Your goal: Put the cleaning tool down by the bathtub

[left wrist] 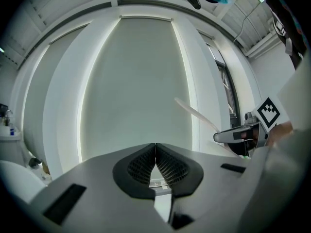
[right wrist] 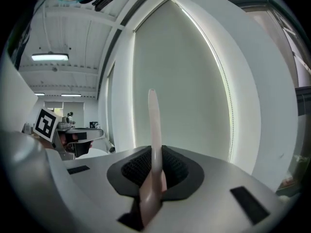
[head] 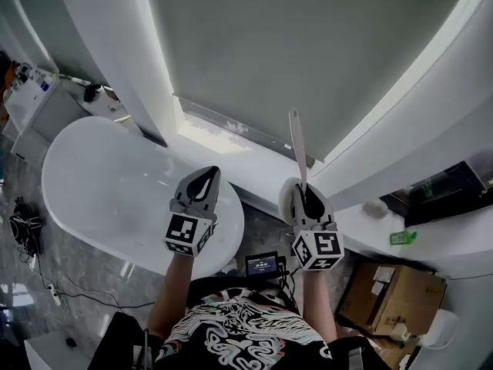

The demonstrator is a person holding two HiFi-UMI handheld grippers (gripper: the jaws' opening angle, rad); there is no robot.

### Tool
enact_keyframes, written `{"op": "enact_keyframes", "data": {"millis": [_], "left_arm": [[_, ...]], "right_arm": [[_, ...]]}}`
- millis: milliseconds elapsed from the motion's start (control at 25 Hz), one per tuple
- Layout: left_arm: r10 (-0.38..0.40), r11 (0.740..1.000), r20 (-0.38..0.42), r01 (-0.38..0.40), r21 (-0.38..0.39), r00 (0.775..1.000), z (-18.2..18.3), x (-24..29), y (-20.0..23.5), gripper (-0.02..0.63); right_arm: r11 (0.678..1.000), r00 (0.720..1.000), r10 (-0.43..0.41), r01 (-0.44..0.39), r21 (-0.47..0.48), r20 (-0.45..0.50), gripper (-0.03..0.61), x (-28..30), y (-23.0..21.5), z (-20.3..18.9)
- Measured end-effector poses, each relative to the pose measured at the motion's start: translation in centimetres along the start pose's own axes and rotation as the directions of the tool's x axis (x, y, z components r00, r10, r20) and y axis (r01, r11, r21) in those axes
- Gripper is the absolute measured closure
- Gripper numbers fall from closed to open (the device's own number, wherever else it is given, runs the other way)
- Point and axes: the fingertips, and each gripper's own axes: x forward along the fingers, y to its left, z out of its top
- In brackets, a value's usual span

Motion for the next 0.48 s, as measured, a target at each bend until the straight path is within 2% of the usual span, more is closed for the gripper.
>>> {"op": "enact_keyframes", "data": {"millis": [240,480], "left_arm": [[0.029,0.999,0.004,-0.029,0.025,1.000,0.2,2.2,1.8,0.597],[0.064,0.997,0.048,-0.066,0.046,0.997,1.2,4.4,3.9,0.597]], "right_arm": [[1.000,1.000,0.005,-0.005,0.004,-0.017,0.506,3.1,-1.2,-0.4],[0.999,1.000,0.028,-0.028,0.014,-0.003,0.506,6.3,-1.9,0.3]]}}
